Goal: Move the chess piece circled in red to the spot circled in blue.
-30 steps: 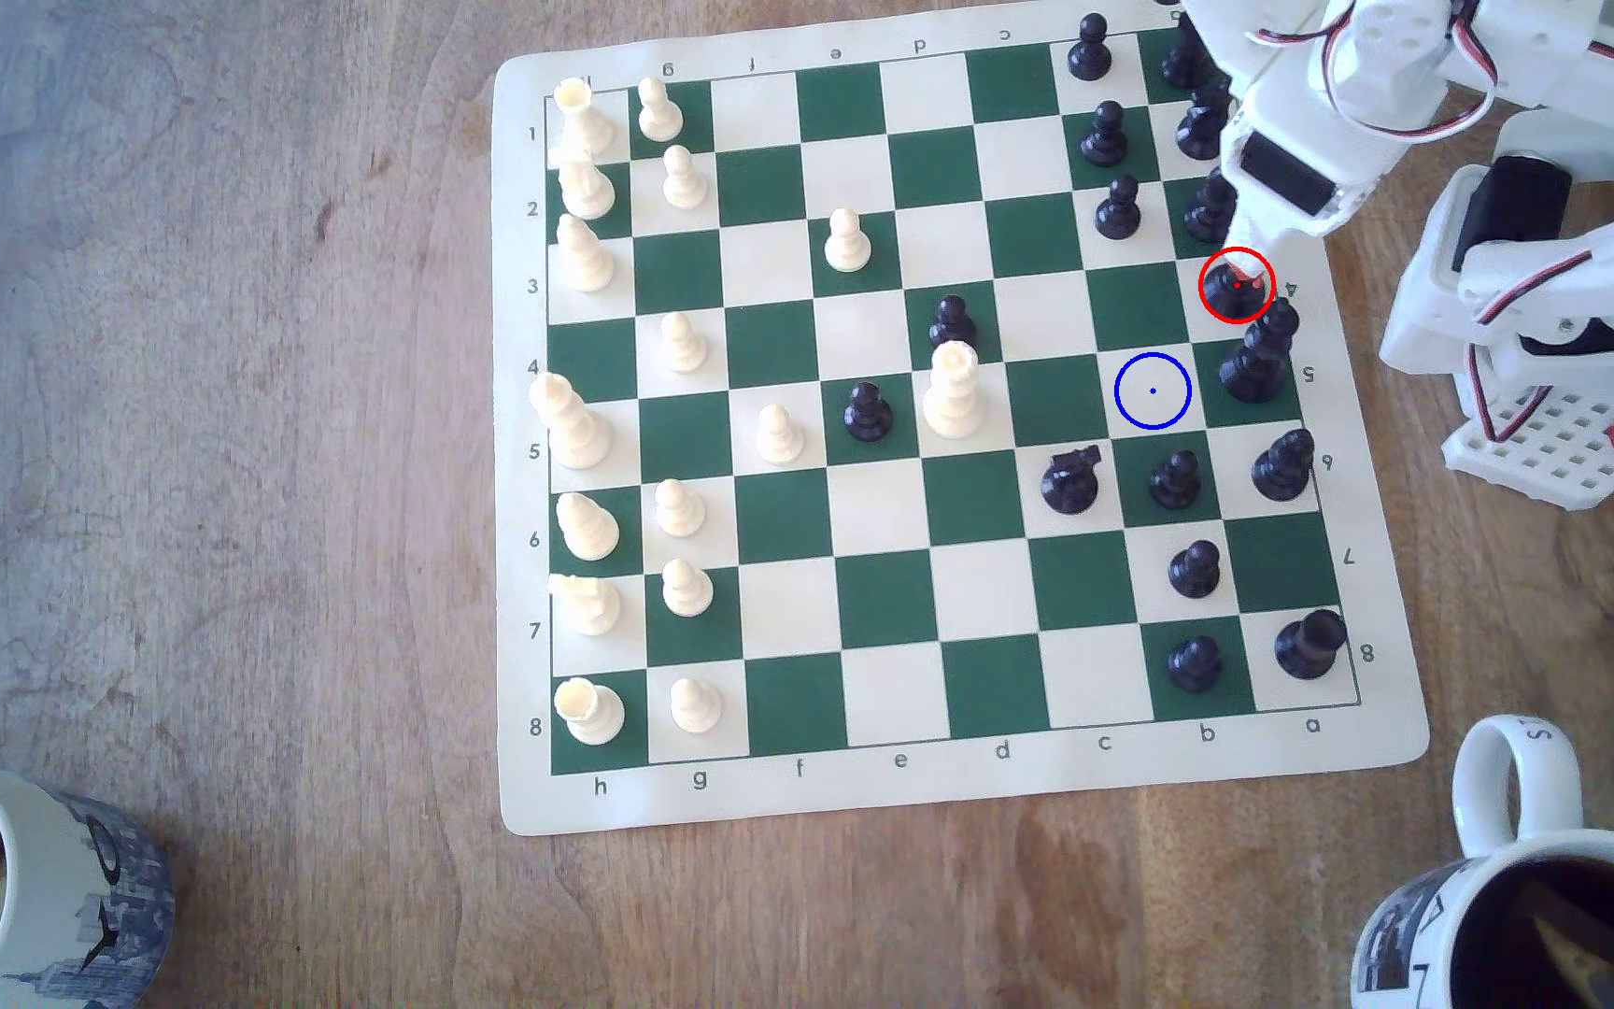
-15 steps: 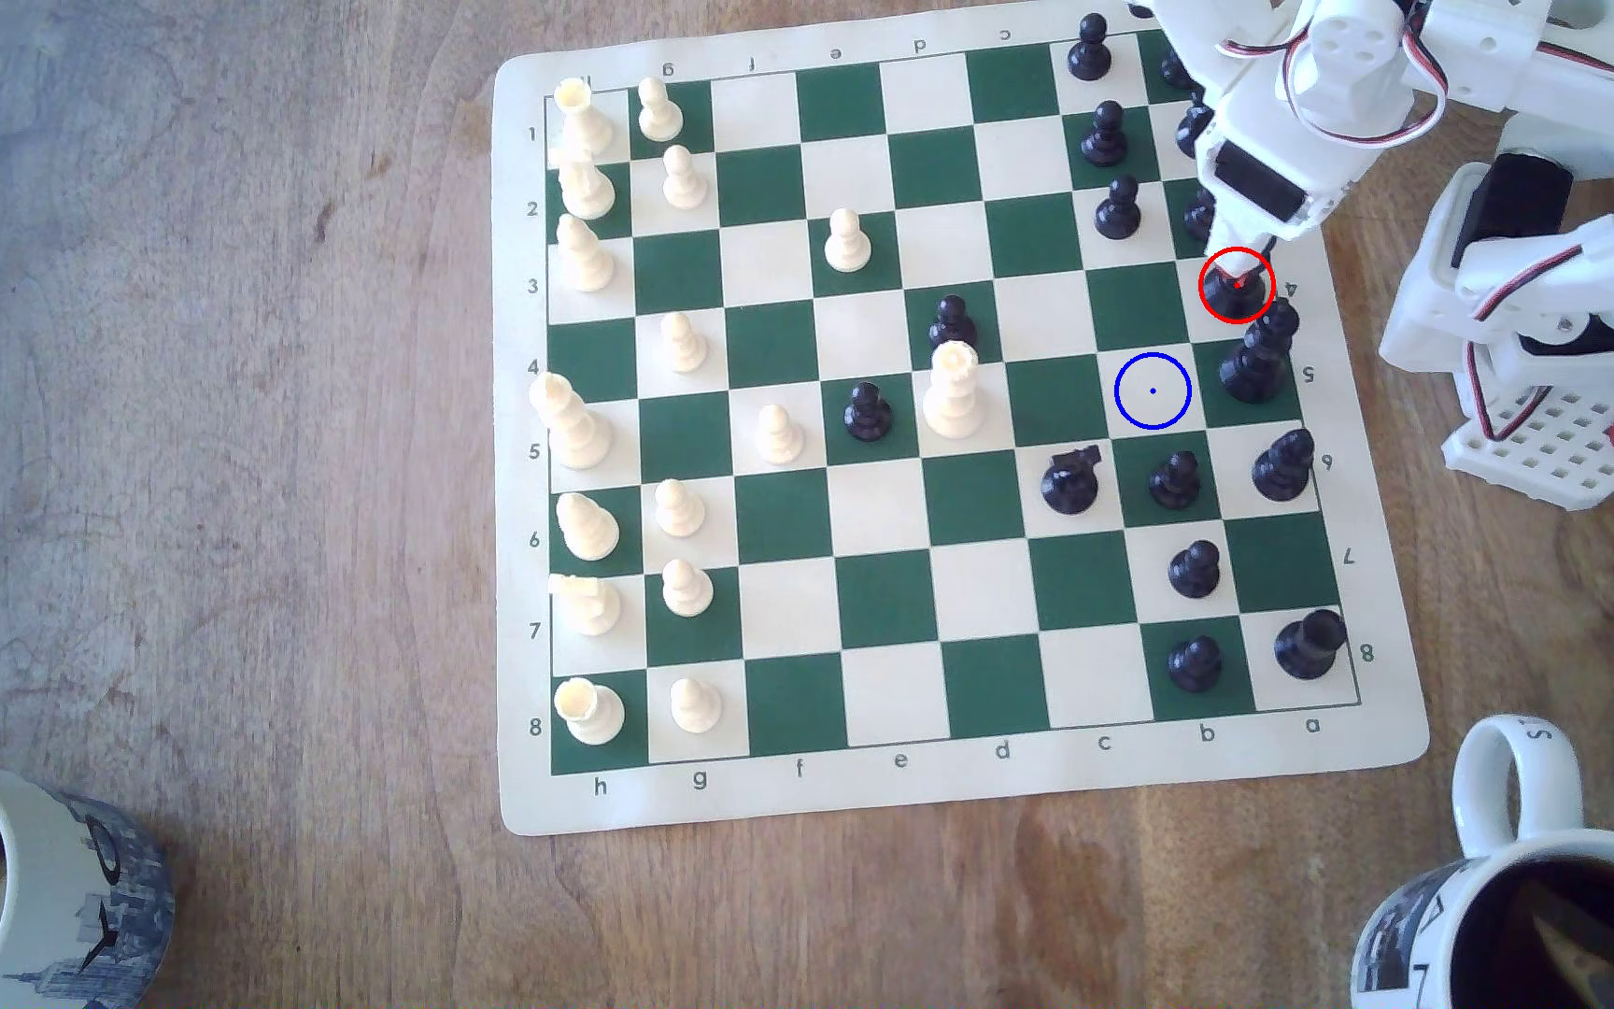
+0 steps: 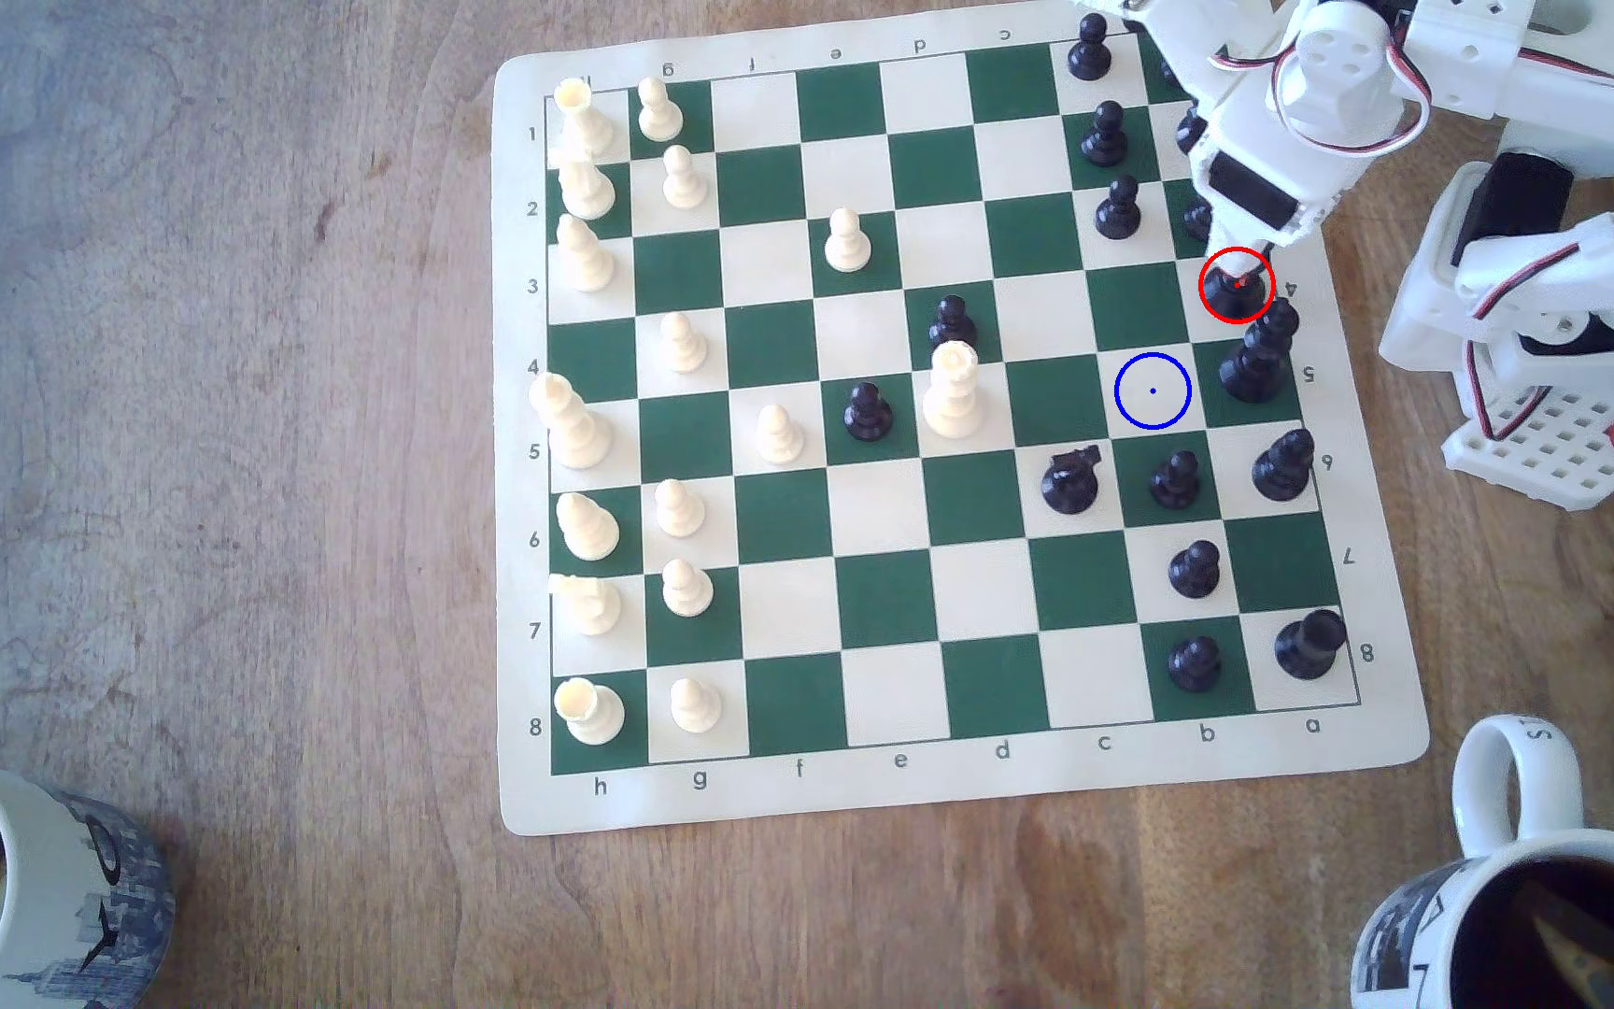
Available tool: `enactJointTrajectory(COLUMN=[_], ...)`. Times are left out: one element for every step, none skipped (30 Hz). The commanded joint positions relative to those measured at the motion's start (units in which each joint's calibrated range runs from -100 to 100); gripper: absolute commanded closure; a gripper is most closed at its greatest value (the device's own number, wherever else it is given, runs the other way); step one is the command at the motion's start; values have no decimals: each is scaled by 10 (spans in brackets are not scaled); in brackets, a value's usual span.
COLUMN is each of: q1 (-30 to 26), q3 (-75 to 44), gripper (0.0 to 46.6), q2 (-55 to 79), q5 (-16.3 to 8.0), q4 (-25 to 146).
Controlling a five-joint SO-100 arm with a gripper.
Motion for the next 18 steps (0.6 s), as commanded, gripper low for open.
enactJointTrajectory(q1=[-5,-7,-9,-11,-13,-13,-13,-13,-13,-13,-14,-14,-14,-14,-14,-14,-16,-16], q3=[-8,-8,-8,-8,-8,-8,-8,-8,-8,-8,-11,-17,-28,-35,-43,-53,-74,-83], gripper=[386,393,400,417,426,434,439,447,450,454,460,464,464,464,464,464,464,464], q2=[6,6,6,7,7,7,7,7,7,7,7,9,13,13,14,14,15,15], q5=[1,1,1,1,1,1,1,1,1,1,1,1,1,1,1,1,1,1], q4=[-5,-5,-5,-5,-5,-5,-5,-5,-5,-5,-1,2,8,12,16,22,35,40])
